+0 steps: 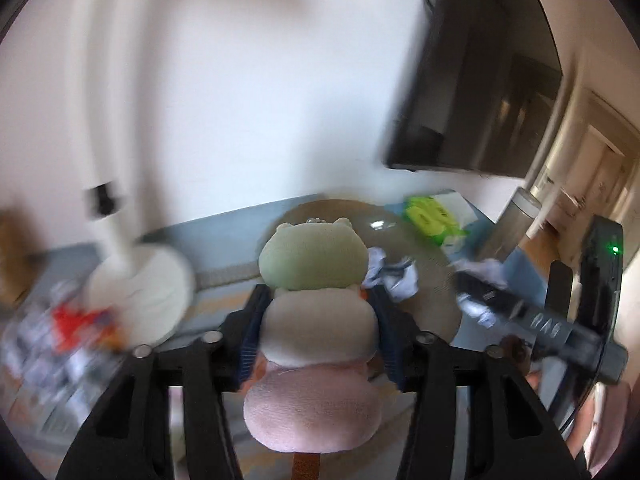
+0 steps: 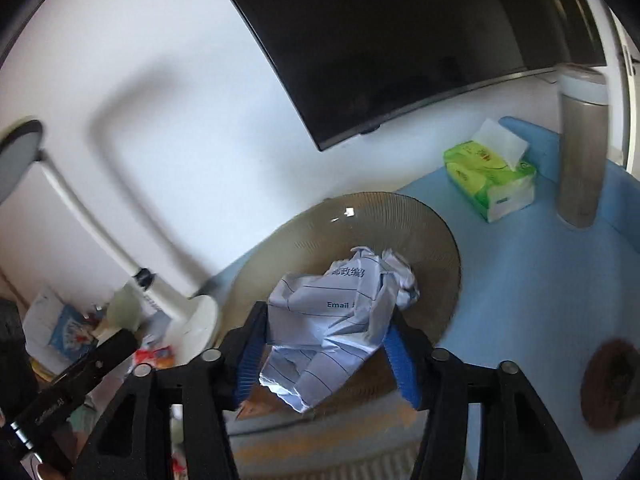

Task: Organize objects

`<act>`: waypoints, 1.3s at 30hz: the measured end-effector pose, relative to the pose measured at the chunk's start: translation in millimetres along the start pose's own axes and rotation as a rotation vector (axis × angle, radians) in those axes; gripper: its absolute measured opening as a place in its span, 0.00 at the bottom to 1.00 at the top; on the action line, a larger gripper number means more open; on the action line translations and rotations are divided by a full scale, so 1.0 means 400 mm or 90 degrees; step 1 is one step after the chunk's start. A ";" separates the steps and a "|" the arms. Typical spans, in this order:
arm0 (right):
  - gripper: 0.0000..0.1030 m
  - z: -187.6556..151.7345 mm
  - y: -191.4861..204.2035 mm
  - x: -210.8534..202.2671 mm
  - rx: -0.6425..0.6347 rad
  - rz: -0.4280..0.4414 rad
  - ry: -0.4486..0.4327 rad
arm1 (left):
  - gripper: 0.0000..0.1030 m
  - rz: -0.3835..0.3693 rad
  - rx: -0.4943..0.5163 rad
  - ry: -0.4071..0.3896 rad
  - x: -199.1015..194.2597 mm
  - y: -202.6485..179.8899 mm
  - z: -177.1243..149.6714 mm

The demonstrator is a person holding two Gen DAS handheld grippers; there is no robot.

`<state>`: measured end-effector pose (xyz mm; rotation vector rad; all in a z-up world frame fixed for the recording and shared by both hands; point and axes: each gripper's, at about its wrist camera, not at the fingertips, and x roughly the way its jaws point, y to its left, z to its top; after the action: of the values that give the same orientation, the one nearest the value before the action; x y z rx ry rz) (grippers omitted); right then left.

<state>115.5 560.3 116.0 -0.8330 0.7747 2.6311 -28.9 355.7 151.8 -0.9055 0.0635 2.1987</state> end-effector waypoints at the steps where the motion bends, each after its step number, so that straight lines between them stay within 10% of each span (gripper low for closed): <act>1: 0.84 0.018 -0.002 0.041 -0.014 -0.008 0.020 | 0.84 -0.001 0.001 0.011 0.036 -0.010 0.014; 10: 0.85 -0.128 -0.044 -0.026 -0.016 0.041 0.052 | 0.85 0.084 -0.023 -0.031 -0.107 0.100 -0.124; 14: 0.88 -0.316 0.090 -0.031 -0.129 0.102 0.106 | 1.00 0.218 -0.047 -0.065 -0.284 0.230 -0.331; 20: 0.88 -0.473 0.289 0.037 -0.334 -0.022 0.074 | 0.99 0.424 -0.173 -0.033 -0.396 0.495 -0.545; 27: 0.91 -0.497 0.301 0.046 -0.364 -0.046 0.048 | 0.99 0.355 -0.290 -0.061 -0.432 0.595 -0.591; 39: 0.91 -0.493 0.303 0.051 -0.354 -0.062 0.055 | 0.99 0.413 -0.155 -0.051 -0.402 0.489 -0.573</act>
<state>139.1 351.3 17.1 -1.0907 -0.0023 2.7638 53.5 44.7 37.5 -1.0289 0.0563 2.8910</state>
